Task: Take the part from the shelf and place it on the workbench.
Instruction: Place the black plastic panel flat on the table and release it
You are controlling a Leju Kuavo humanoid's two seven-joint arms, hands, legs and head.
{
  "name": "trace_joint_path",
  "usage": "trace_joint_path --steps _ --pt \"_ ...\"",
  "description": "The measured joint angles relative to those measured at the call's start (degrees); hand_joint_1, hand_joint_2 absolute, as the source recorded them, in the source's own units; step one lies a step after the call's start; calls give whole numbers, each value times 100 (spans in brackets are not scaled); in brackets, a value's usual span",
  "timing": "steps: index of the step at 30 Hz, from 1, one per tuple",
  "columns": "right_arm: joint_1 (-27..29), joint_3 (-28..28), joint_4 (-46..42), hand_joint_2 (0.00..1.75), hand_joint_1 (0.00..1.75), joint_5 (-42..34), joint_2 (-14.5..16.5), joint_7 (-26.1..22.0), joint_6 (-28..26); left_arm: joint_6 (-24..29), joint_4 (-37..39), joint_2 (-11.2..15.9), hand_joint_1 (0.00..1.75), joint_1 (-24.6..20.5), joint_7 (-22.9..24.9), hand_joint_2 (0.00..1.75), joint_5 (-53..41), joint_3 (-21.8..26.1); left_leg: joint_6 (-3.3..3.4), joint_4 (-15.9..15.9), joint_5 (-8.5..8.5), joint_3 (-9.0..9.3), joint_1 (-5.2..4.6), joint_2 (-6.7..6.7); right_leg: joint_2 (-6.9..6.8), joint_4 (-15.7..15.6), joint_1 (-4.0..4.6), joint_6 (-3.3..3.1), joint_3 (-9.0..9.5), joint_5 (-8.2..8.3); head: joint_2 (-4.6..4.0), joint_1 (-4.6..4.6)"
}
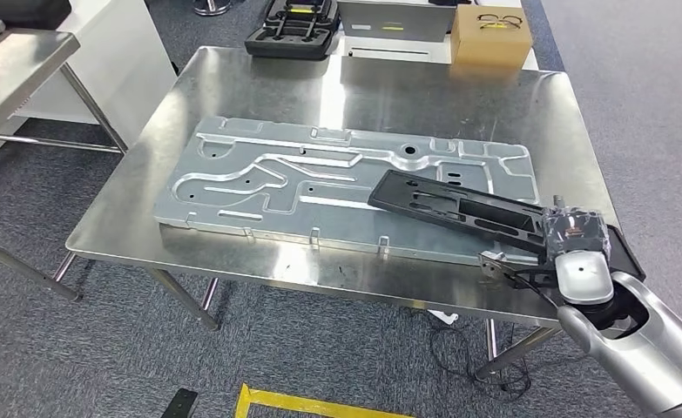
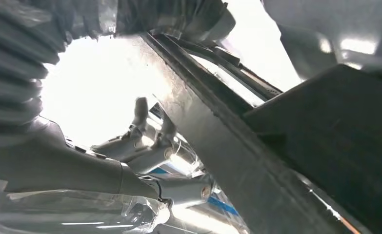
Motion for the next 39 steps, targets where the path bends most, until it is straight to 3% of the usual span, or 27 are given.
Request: trace_joint_path --steps 1,3,5,8,10,13,14,15,16,18,20,24,25,27,29,31,32,35,36,37,39 --pt "17 0 -8 0 0 16 1 1 -26 55 0 0 0 0 34 0 2 0 6 -197 136 107 5 0 3 4 1 1 1 -1 0 0" --pt "44 -4 -52 0 0 50 1 2 -100 170 0 2 0 -5 95 0 7 0 49 -970 459 516 2 -1 11 7 7 10 4 -2 0 1" --pt "63 -14 -121 0 0 84 2 4 -209 264 0 5 0 -13 148 0 10 0 107 -1496 601 793 -21 -4 19 3 16 51 3 0 0 3" --pt "109 -26 -234 0 0 154 10 4 -357 342 0 4 0 -13 212 0 12 0 180 -1596 633 840 -24 -3 24 -16 11 141 8 8 0 4" --pt "136 -48 -317 0 0 194 14 4 -432 369 0 2 0 -15 229 0 12 0 248 -1671 694 865 2 5 28 140 9 192 -58 -129 0 13" --pt "172 -80 -410 0 0 208 17 5 -590 394 0 -1 0 -19 263 0 16 0 299 -1706 740 866 13 10 31 1105 -7 241 -454 -689 0 31" --pt "193 -81 -434 0 0 204 19 5 -670 395 0 -2 0 -15 286 0 22 0 300 -1697 742 858 13 9 30 1413 -14 255 -577 -810 0 33" --pt "213 -81 -464 0 0 194 21 4 -774 392 0 -3 0 -11 312 0 35 0 300 -1682 744 848 13 8 30 1540 -23 266 -616 -821 0 32" --pt "226 -84 -498 0 0 179 22 4 -885 390 0 -7 0 -8 336 0 48 0 298 -1665 744 838 14 6 29 1471 -33 275 -564 -739 0 32" --pt "229 -104 -590 0 0 60 27 4 -1155 391 0 -15 0 -11 384 0 71 0 276 -1608 730 814 18 -1 30 765 -60 286 -185 -400 0 32" --pt "232 -145 -690 0 0 -201 47 -3 -1453 414 0 -20 0 -18 418 0 75 0 222 -1533 716 765 1 -10 38 165 -52 270 123 -196 0 31" --pt "245 -205 -861 0 0 -965 144 -41 -2052 473 0 -20 0 -11 439 0 79 0 92 -1489 755 681 -4 -15 47 77 -29 139 95 -106 0 28" --pt "240 -205 -899 0 0 -1157 173 -51 -2181 480 0 -19 0 -12 440 0 81 0 57 -1412 671 639 3 -13 40 66 -35 94 68 -70 0 19" --pt "227 -205 -970 0 0 -1462 226 -74 -2426 486 0 -20 0 -19 441 0 84 0 -9 -953 280 459 25 -5 23 45 -48 19 -11 10 0 -9" --pt "210 -204 -1031 0 0 -1645 277 -106 -2642 498 0 -22 0 -22 450 0 76 0 -56 -203 -193 215 39 -2 16 48 -33 -9 -129 95 0 -29" --pt "194 -196 -1088 0 0 -1751 332 -128 -2769 523 0 -22 0 -21 466 0 56 0 -54 163 -380 185 40 -2 14 51 -9 -13 -252 187 0 -29" --pt "190 -192 -1117 0 0 -1786 357 -131 -2797 536 0 -22 0 -22 475 0 40 0 -36 40 -337 324 39 -2 14 52 4 -13 -309 234 0 -30" --pt "167 -189 -1202 0 0 -1929 405 -137 -2888 571 0 -20 0 -38 511 0 17 0 72 -1153 -16 1147 9 -3 14 45 36 12 -441 383 0 -26" --pt "158 -190 -1225 0 0 -2037 418 -157 -3006 583 0 -19 0 -49 522 0 16 0 108 -1457 59 1321 -11 -4 13 34 35 37 -461 432 0 -26" --pt "152 -194 -1245 0 0 -2196 435 -191 -3193 595 0 -17 0 -60 538 0 17 0 139 -1606 100 1383 -31 -6 11 19 30 70 -470 480 0 -29" --pt "155 -219 -1265 0 0 -2664 478 -294 -3731 616 0 -11 0 -66 580 0 21 0 199 -1646 206 1336 -65 -8 10 -44 12 147 -470 586 0 -39"
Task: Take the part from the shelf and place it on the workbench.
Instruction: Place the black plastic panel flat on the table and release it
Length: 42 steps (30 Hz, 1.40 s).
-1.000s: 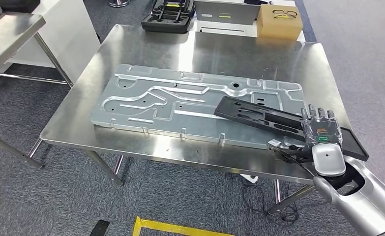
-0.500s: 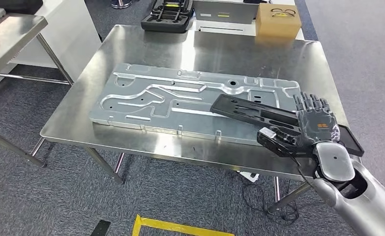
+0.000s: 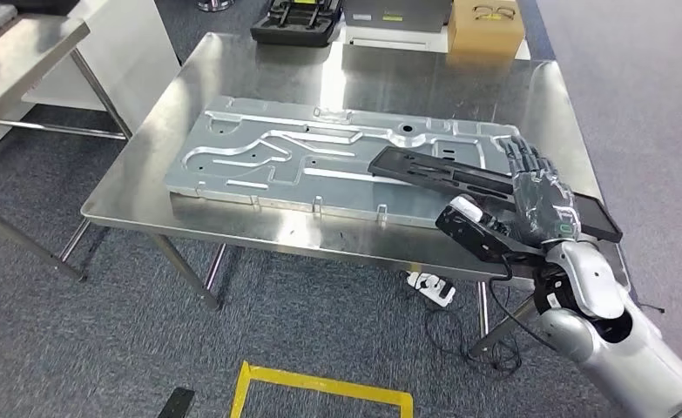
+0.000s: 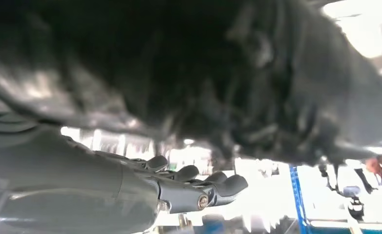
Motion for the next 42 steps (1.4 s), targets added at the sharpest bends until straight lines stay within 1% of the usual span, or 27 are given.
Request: trace_joint_path --steps 1,2,4,6,7,8,9,10,12,14,17,19,21,22,24,25,26,28,30,32,33,35,37,38,39,40,42 --pt "7 -29 -3 0 0 -245 18 -44 -256 9 0 2 0 3 24 0 5 0 33 -30 75 -18 4 8 5 -18 -9 32 -10 24 0 -4" --pt "14 -68 -4 0 0 -446 31 -80 -456 14 0 4 0 8 42 0 11 0 71 -70 163 -50 12 17 10 21 -11 58 -47 -59 0 2" --pt "22 -148 -3 0 0 -646 43 -120 -641 17 0 5 0 11 58 0 24 0 132 -137 344 -169 41 37 19 444 -18 94 -195 -552 0 29" --pt "33 -184 -3 0 0 -686 57 -135 -666 17 0 5 0 11 59 0 33 0 155 -140 480 -345 43 42 19 1194 -24 127 -344 -1123 0 54" --pt "41 -190 -3 0 0 -692 65 -136 -666 17 0 5 0 12 59 0 36 0 150 -131 542 -436 42 43 19 1498 -27 140 -357 -1248 0 56" --pt "49 -197 -3 0 0 -694 71 -136 -666 17 0 5 0 14 59 0 37 0 142 -116 602 -528 42 43 19 1636 -30 148 -289 -1233 0 56" --pt "53 -206 -3 0 0 -695 75 -137 -666 17 0 4 0 16 59 0 37 0 130 -94 656 -621 44 42 18 1571 -31 152 -119 -1124 0 55" --pt "52 -217 -3 0 0 -697 76 -138 -668 17 0 3 0 18 59 0 37 0 114 -63 704 -706 47 41 18 1295 -32 150 157 -998 0 57" --pt "46 -239 -6 0 0 -746 81 -141 -708 18 0 1 0 19 60 0 37 0 66 15 775 -840 41 35 22 449 -19 121 808 -970 0 54" --pt "50 -274 -9 0 0 -935 96 -142 -880 25 0 0 0 17 75 0 40 0 8 52 853 -895 30 29 30 -35 8 67 1111 -1078 1 55" --pt "70 -321 27 0 0 -1503 135 -143 -1502 54 0 14 0 26 149 0 42 0 -82 79 895 -968 31 16 19 -82 -4 -47 1012 -964 1 77" --pt "97 -357 95 0 0 -1789 167 -153 -2004 72 1 19 0 34 202 0 36 0 -157 442 489 -1133 54 13 5 -98 -32 -132 874 -830 0 54" --pt "140 -417 179 0 0 -1869 202 -212 -2522 79 1 15 0 35 244 0 14 0 -221 1174 -85 -1329 82 14 2 -93 -27 -167 704 -699 0 30" --pt "172 -450 220 0 0 -1898 228 -292 -2777 79 1 14 0 35 261 0 -1 0 -241 1510 -222 -1380 92 14 2 -88 -24 -165 619 -635 0 29" --pt "263 -551 287 0 0 -2073 320 -597 -3190 70 0 6 0 33 282 0 -20 0 -248 1731 -113 -1253 100 14 2 -74 -17 -155 455 -516 0 27" --pt "318 -630 310 0 0 -2242 391 -826 -3310 61 0 2 0 32 286 0 -24 0 -232 1538 41 -1035 100 13 4 -66 -12 -147 377 -460 0 27" --pt "366 -734 328 0 0 -2461 473 -1063 -3377 52 0 -1 0 28 288 0 -24 0 -209 1216 164 -754 98 12 6 -58 -6 -137 312 -409 0 26" --pt "434 -1003 349 0 0 -3145 649 -1563 -3417 34 0 2 0 5 285 0 -22 0 -133 363 114 -128 70 5 6 -50 3 -93 230 -312 0 31" --pt "460 -1253 367 0 0 -3871 805 -1955 -3417 12 0 2 0 -14 280 0 -18 0 -69 -96 -9 134 31 -6 -4 -69 -11 -29 224 -220 0 21" --pt "485 -1406 391 0 0 -4311 932 -2212 -3417 -11 0 -1 0 -16 280 0 -15 0 -6 -148 73 83 20 -2 -7 -104 -29 34 219 -137 0 2" --pt "523 -1497 405 0 0 -4437 1011 -2337 -3417 -25 0 -1 0 -16 282 0 -17 0 41 -172 135 46 27 7 1 -69 -36 62 181 -197 0 -5" --pt "608 -1770 422 0 0 -4503 1211 -2617 -3418 -55 0 -2 0 -10 284 0 -23 0 136 -206 298 -83 54 27 13 309 -43 96 35 -650 0 28" --pt "662 -2140 427 0 0 -4440 1412 -2844 -3418 -86 0 -8 0 -5 285 0 -34 0 175 -196 441 -266 50 30 16 1064 -59 120 -154 -1256 0 49" --pt "686 -2295 427 0 0 -4388 1489 -2892 -3418 -99 0 -12 0 1 288 0 -42 0 173 -186 504 -359 50 30 16 1404 -63 135 -202 -1408 0 49" --pt "720 -2411 425 0 0 -4324 1554 -2910 -3418 -108 0 -15 0 8 292 0 -50 0 166 -175 559 -448 52 30 16 1599 -65 148 -178 -1422 0 49" --pt "763 -2497 421 0 0 -4235 1614 -2912 -3418 -116 0 -21 0 16 297 0 -57 0 153 -161 606 -535 57 30 16 1592 -69 159 -57 -1323 0 50" --pt "849 -2647 398 0 0 -4003 1726 -2913 -3418 -129 0 -32 0 27 281 0 -68 0 109 -107 681 -686 68 31 12 1010 -80 162 463 -1029 0 50"
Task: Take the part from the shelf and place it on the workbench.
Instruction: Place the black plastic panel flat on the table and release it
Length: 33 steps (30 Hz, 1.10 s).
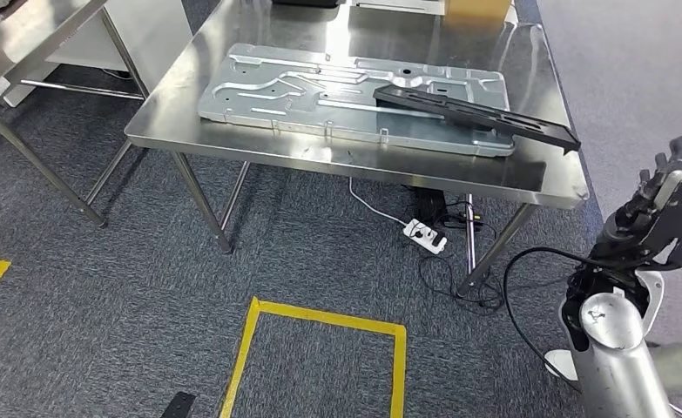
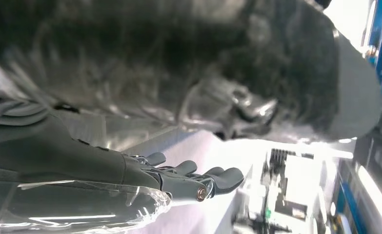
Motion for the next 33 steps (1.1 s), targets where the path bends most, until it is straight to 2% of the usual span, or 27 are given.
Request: trace_joint_path --steps 1,2,3,4,6,7,9,10,11,12,13,14,16,17,18,19,21,22,24,26,27,28,29,30,31,32,33 --pt "27 -83 -21 0 0 123 46 -1 0 -4 0 -5 0 2 -30 0 -13 0 -31 49 27 -66 -7 -1 -2 -448 3 -9 325 27 0 1" --pt "50 -166 -46 0 0 211 80 -2 1 -7 0 -8 0 3 -68 0 -28 -1 -63 95 52 -111 -13 -1 -3 -797 13 -24 556 -3 0 -4" --pt "77 -238 -77 0 0 254 102 -12 2 -10 0 -9 0 4 -109 0 -42 -1 -97 132 74 -138 -19 -2 -2 -1032 22 -46 696 -68 0 -3" --pt "112 -287 -106 0 0 232 114 -29 3 -14 0 -9 0 5 -139 0 -50 -1 -135 149 100 -152 -24 -1 0 -1135 38 -78 734 -114 0 -4" --pt "195 -328 -162 0 0 104 123 -85 6 -30 0 -4 0 10 -174 0 -43 -2 -213 170 105 -180 -3 1 -2 -1144 37 -170 676 -59 0 1" --pt "226 -330 -190 0 0 47 123 -108 7 -41 0 -2 0 14 -182 0 -36 -2 -251 255 9 -226 7 1 -3 -1152 35 -220 647 -15 0 -8" --pt "259 -333 -244 0 0 -16 122 -132 9 -61 0 -1 0 20 -188 0 -21 -2 -315 766 -428 -426 28 1 -3 -1156 29 -288 560 72 0 -25" --pt "277 -334 -266 0 0 -50 122 -138 9 -66 0 -1 0 21 -191 0 -15 -2 -338 1149 -673 -554 32 1 -2 -1152 35 -305 509 108 0 -33" --pt "301 -336 -284 0 0 -101 121 -142 9 -71 0 -1 0 22 -195 0 -6 -2 -355 1500 -840 -656 36 1 2 -1146 42 -310 461 141 0 -33" --pt "331 -336 -299 0 0 -173 117 -144 9 -79 0 -2 0 23 -202 0 1 -2 -360 1709 -898 -687 37 0 18 -1139 51 -308 424 168 0 -33" --pt "358 -336 -315 0 0 -258 111 -148 9 -89 0 -3 0 24 -210 0 6 -2 -352 1703 -845 -607 37 -2 36 -1129 60 -303 395 191 0 -33" --pt "378 -336 -333 0 0 -344 104 -156 9 -99 0 -4 0 24 -218 0 12 -2 -326 1466 -709 -414 34 -14 61 -1119 70 -296 375 207 0 -33" --pt "391 -336 -372 0 0 -489 92 -195 9 -115 0 8 0 26 -225 0 22 -2 -224 668 -458 130 26 -144 106 -1105 82 -277 346 230 0 -27" --pt "390 -336 -390 0 0 -536 87 -214 9 -120 0 17 0 29 -227 0 29 -2 -177 348 -400 329 21 -217 130 -1102 79 -258 332 243 0 -27" --pt "394 -336 -402 0 0 -566 82 -229 9 -123 0 25 0 31 -228 0 35 -2 -142 162 -396 442 13 -275 155 -1102 68 -233 317 260 0 -32" --pt "400 -336 -408 0 0 -584 75 -235 9 -125 0 30 0 33 -230 0 40 -2 -123 104 -418 479 4 -284 186 -1105 54 -204 298 279 0 -38" --pt "420 -336 -425 0 0 -598 53 -239 9 -127 0 35 0 31 -231 0 45 -2 -98 10 -390 496 5 -199 244 -1100 42 -145 272 297 0 -50" --pt "422 -336 -435 0 0 -601 43 -240 9 -127 0 37 0 28 -231 0 45 -2 -78 -55 -367 518 19 -143 234 -1040 53 -121 232 251 0 -45" --pt "420 -336 -452 0 0 -608 16 -248 9 -133 0 36 0 22 -233 0 45 -2 -44 -156 -314 549 53 -34 166 -602 69 -85 19 -10 0 -20" --pt "438 -336 -456 0 0 -634 2 -255 9 -142 0 33 0 23 -233 0 45 -2 -27 -153 -309 535 52 57 111 131 58 -52 -336 -328 0 -2" --pt "453 -336 -456 0 0 -648 1 -255 9 -145 0 32 0 26 -233 0 46 -2 -30 -136 -315 523 55 104 95 381 41 -33 -463 -380 0 1" --pt "467 -336 -456 0 0 -658 1 -257 9 -150 0 28 0 27 -232 0 46 -2 -36 -111 -326 511 59 152 75 444 22 -14 -500 -333 0 1" --pt "472 -336 -457 0 0 -661 -1 -261 9 -157 0 23 0 26 -232 0 46 -2 -49 -76 -344 500 68 197 44 276 1 8 -423 -183 0 1" --pt "472 -336 -458 0 0 -662 -4 -267 9 -164 0 18 0 25 -233 0 46 -2 -72 -28 -372 491 80 239 -19 -71 -21 33 -250 24 0 1" --pt "471 -336 -458 0 0 -663 -7 -275 9 -170 1 21 0 22 -235 0 46 -2 -105 28 -407 479 80 273 -127 -429 -17 49 -72 153 0 3" --pt "469 -336 -463 0 0 -664 -13 -284 9 -175 1 24 0 19 -237 0 46 -2 -144 96 -447 460 73 304 -200 -717 -14 31 61 244 0 11" --pt "469 -336 -467 0 0 -667 -20 -290 9 -178 1 29 0 17 -243 0 45 -2 -179 148 -475 441 60 333 -245 -872 -2 -3 127 267 0 16"
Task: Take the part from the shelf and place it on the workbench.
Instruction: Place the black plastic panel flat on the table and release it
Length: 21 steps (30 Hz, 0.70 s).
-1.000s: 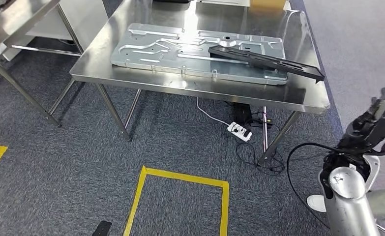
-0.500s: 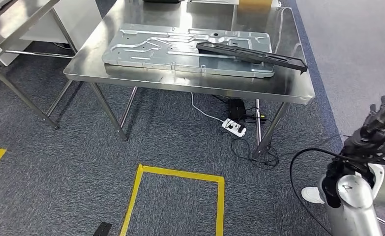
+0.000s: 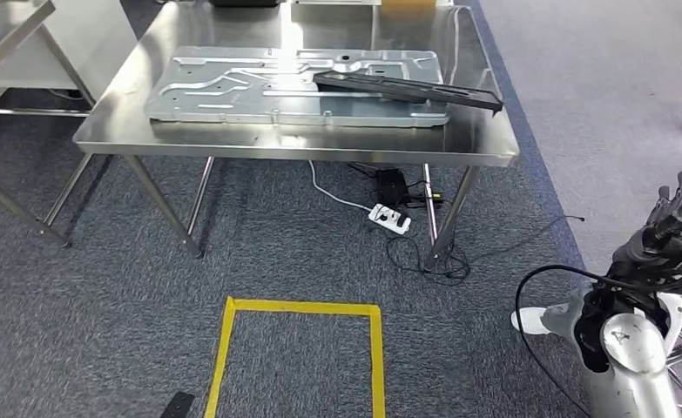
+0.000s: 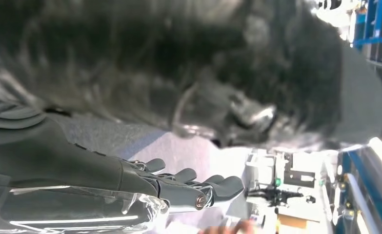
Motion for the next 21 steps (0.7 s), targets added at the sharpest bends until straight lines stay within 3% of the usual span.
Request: trace_joint_path --steps 3,5,8,9,10,11,12,14,16,19,21 --pt "3 0 -11 0 0 1 -11 -12 1 -7 -1 1 0 -2 -15 0 -3 0 -70 54 -32 -40 -17 70 96 -9 17 -144 -36 -1 0 5" --pt "1 0 -17 0 0 26 -13 -19 2 -9 -1 1 0 -5 -23 0 -4 0 -116 254 -190 -127 5 -35 154 -15 8 -211 -56 29 0 0" --pt "2 0 -26 0 0 74 -13 -22 2 -16 -1 1 0 2 -29 0 -4 0 -156 1296 -734 -618 17 -225 219 -18 30 -270 -92 57 0 -11" --pt "4 0 -26 0 0 85 -13 -22 2 -20 -1 1 0 10 -29 0 -4 0 -149 1638 -847 -792 16 -240 242 -18 49 -281 -106 63 0 -11" --pt "5 0 -26 0 0 95 -13 -21 2 -23 -1 0 0 17 -29 0 -4 0 -128 1798 -850 -882 12 -246 266 -17 70 -289 -115 69 0 -11" --pt "6 0 -26 0 0 106 -13 -21 2 -26 -1 -2 0 20 -30 0 -4 0 -88 1731 -740 -861 0 -252 289 -17 93 -296 -118 73 0 -11" --pt "6 0 -26 0 0 116 -13 -20 2 -28 -1 -3 0 20 -32 0 -4 0 -28 1438 -538 -727 -19 -258 310 -17 116 -300 -115 76 0 -10" --pt "4 0 -26 0 0 142 -14 -20 2 -44 -1 13 0 11 -48 0 -4 0 147 606 -157 -331 -78 -288 338 -23 129 -302 -109 84 0 -3" --pt "1 1 -26 0 0 166 -20 -15 2 -75 -4 22 0 -2 -81 0 -4 -2 263 116 -8 -108 -151 -306 348 -29 109 -272 -129 105 0 0" --pt "11 6 -31 0 0 184 -30 -7 2 -112 -9 26 0 -12 -109 0 -2 -4 246 -49 71 -59 -177 -291 340 -25 84 -186 -158 117 0 -21" --pt "-5 8 -35 0 0 193 -44 -9 2 -124 -9 29 0 -1 -112 0 -2 -4 229 -159 140 -24 -121 -268 327 223 90 -131 -272 -75 0 -6"
